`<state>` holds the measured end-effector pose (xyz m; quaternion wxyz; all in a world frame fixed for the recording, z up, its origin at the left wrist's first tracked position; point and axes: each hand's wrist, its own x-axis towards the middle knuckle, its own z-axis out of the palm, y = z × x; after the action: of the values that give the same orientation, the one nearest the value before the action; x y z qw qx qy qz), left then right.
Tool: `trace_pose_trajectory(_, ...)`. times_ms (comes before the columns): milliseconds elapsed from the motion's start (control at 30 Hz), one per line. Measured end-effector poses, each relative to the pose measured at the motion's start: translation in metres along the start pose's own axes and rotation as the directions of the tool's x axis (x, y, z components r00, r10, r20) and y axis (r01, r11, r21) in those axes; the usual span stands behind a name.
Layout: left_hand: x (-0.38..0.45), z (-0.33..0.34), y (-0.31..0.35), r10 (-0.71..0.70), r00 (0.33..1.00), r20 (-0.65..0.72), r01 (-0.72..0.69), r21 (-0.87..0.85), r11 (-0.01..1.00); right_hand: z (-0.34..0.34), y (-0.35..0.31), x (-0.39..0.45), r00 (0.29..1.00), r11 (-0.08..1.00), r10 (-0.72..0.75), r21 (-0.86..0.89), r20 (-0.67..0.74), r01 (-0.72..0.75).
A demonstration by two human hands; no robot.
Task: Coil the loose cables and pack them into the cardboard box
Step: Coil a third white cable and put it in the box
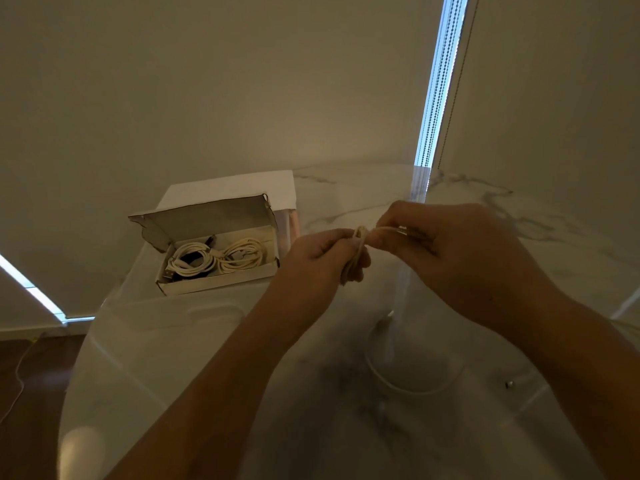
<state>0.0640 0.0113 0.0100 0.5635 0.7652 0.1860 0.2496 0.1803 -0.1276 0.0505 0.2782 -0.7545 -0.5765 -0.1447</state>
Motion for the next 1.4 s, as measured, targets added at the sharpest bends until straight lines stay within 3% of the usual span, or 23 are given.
trace_pose_trajectory(100, -0.001, -0.002, 0.003, -0.02, 0.999, 0.049, 0.022, -0.034, 0.999, -0.002, 0.006, 0.002, 0.998, 0.999, 0.039, -0.011, -0.049, -0.04)
trace_pose_trajectory(300, -0.003, -0.001, 0.003, -0.035, 0.985, 0.167, 0.072, -0.224, 0.972, -0.002, 0.017, 0.005, 1.0, 1.0, 0.014, 0.027, 0.006, -0.014)
trace_pose_trajectory(500, -0.004, -0.002, 0.003, 0.028, 0.978, 0.206, 0.013, -0.195, 0.981, 0.001, 0.028, 0.007, 0.998, 0.997, 0.001, 0.076, 0.06, -0.006)
trace_pose_trajectory(733, 0.0, -0.005, -0.001, 0.059, 0.995, 0.079, -0.053, -0.082, 0.995, 0.003, 0.031, 0.007, 0.991, 0.986, 0.044, 0.152, 0.123, -0.063)
trace_pose_trajectory(967, 0.0, -0.005, -0.001, 0.054, 0.997, 0.061, -0.036, -0.269, 0.963, 0.006, 0.034, 0.006, 0.993, 0.987, 0.058, 0.145, 0.107, -0.074)
trace_pose_trajectory(1067, -0.001, -0.005, 0.005, 0.055, 0.994, 0.093, -0.007, -0.447, 0.894, 0.007, 0.037, 0.005, 0.992, 0.991, 0.068, 0.11, 0.106, -0.08)
trace_pose_trajectory(1200, 0.003, -0.014, 0.009, 0.047, 0.99, 0.13, 0.057, -0.694, 0.718, 0.008, 0.041, 0.005, 0.988, 0.981, 0.122, 0.137, 0.093, -0.134)
trace_pose_trajectory(1400, 0.007, -0.019, 0.008, 0.031, 0.992, 0.122, 0.093, -0.876, 0.474, 0.022, 0.027, 0.003, 0.971, 0.966, 0.139, 0.19, 0.196, -0.177)
